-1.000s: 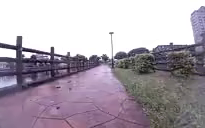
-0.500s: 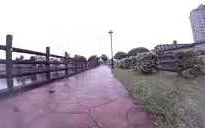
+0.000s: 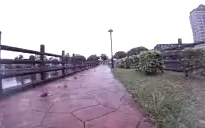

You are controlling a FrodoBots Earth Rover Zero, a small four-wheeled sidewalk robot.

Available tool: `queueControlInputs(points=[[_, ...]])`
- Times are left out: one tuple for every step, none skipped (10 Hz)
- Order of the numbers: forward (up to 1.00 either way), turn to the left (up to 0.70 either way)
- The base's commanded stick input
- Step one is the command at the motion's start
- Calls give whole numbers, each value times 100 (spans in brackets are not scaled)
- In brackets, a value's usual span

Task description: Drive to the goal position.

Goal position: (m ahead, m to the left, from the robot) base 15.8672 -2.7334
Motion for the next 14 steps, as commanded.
queueControlInputs(points=[[70,3],[70,0],[70,0],[70,0],[70,0],[70,0],[70,0],[70,0],[70,0],[70,0],[70,0],[70,0],[70,0],[70,0]])
